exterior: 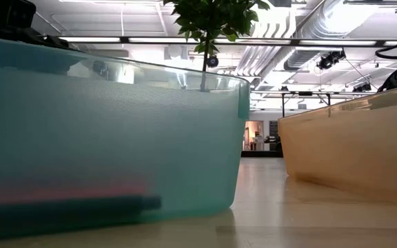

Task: Sort pens & pencils
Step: Return to Home Position

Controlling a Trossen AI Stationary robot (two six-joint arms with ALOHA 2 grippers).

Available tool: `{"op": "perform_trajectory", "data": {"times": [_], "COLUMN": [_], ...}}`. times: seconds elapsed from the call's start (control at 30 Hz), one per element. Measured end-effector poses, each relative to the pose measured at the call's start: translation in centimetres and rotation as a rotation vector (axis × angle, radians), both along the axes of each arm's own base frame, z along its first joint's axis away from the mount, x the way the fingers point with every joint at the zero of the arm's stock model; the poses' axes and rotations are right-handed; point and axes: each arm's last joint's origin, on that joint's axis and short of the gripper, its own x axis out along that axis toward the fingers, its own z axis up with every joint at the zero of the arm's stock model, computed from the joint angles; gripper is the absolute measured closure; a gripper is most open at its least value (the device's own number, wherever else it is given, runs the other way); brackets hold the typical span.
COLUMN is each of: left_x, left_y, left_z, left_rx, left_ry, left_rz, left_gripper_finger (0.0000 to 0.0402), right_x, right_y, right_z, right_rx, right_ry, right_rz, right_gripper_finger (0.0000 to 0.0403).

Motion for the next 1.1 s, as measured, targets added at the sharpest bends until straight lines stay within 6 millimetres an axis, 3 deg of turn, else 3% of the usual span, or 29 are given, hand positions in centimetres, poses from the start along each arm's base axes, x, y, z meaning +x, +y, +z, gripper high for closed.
{"op": "perform_trajectory", "data": {"times": [0.23,0.43,1.1], "left_x": [0.0,0.0,0.0], "left_y": [0.0,0.0,0.0], "left_z": [0.0,0.0,0.0], "left_rx": [0.0,0.0,0.0], "left_ry": [0.0,0.0,0.0], "left_rz": [0.0,0.0,0.0], "left_gripper_finger": [0.0273,0.0273,0.0273], "right_x": [0.2,1.6,5.0], "right_y": [0.5,0.8,-0.6], "right_z": [-0.5,-1.6,-3.4], "right_rx": [-0.063,-0.125,-0.269], "right_ry": [0.034,0.162,0.279], "right_rz": [0.006,-0.049,-0.217], "right_gripper_finger": [0.0254,0.0254,0.0254]}}
